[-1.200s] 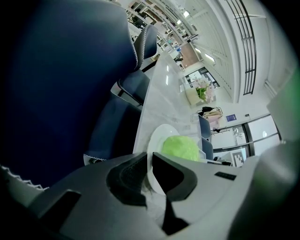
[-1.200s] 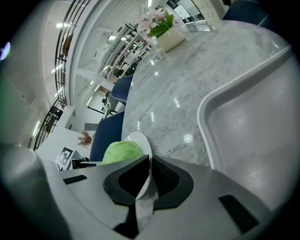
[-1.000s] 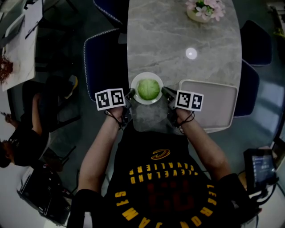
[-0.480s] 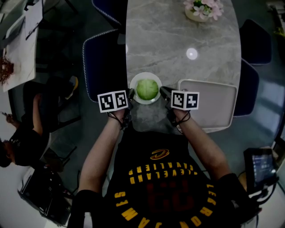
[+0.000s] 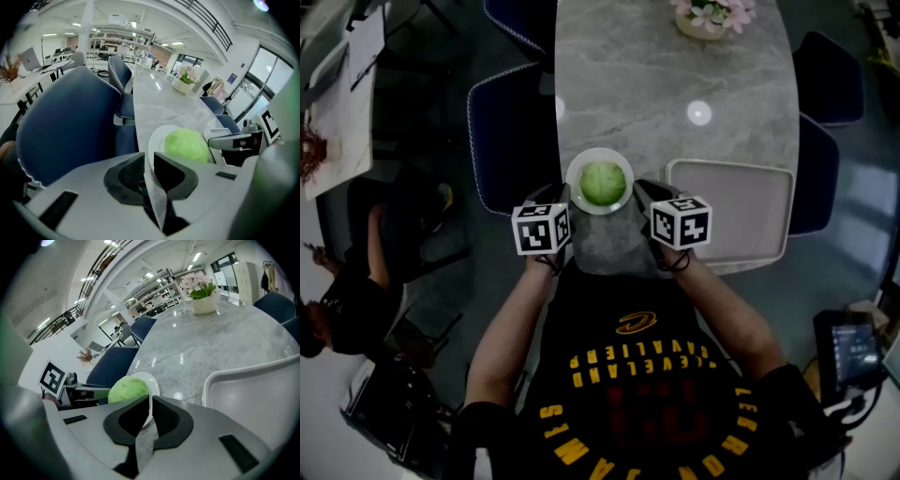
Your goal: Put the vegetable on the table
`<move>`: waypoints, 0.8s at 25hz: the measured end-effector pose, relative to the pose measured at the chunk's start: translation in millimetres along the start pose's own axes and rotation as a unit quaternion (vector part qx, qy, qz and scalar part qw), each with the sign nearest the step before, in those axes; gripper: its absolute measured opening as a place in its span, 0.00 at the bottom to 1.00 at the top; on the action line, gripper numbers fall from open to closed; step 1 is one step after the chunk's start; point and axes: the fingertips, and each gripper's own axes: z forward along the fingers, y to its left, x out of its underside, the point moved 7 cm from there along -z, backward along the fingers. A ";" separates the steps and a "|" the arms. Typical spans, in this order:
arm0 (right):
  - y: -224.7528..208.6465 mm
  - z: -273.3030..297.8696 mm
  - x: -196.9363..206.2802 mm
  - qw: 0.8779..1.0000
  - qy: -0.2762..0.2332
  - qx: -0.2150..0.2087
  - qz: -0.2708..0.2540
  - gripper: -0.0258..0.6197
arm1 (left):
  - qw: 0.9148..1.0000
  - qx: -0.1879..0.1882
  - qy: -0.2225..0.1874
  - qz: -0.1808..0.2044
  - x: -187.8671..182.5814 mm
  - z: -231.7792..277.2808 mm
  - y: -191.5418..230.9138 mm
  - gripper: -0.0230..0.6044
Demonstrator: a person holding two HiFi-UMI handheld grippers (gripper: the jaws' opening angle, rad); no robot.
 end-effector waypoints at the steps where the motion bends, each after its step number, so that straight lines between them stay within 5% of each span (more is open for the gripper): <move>1: 1.8 -5.5 0.4 1.000 -0.007 -0.001 -0.006 0.08 | 1.000 0.000 -0.006 -0.002 1.5 -4.4 -0.9 0.12; 12: 9.9 -74.3 -8.9 0.989 -0.118 -0.053 -0.070 0.05 | 0.991 0.066 -0.114 0.003 -18.0 -51.3 -70.8 0.10; 13: 11.4 -79.0 -8.0 0.988 -0.119 -0.058 -0.076 0.05 | 0.989 0.081 -0.122 0.009 -20.4 -56.3 -82.3 0.04; 20: 13.3 -118.5 -9.2 0.980 -0.151 -0.070 -0.106 0.05 | 0.969 0.162 -0.165 0.087 -26.9 -80.8 -171.5 0.04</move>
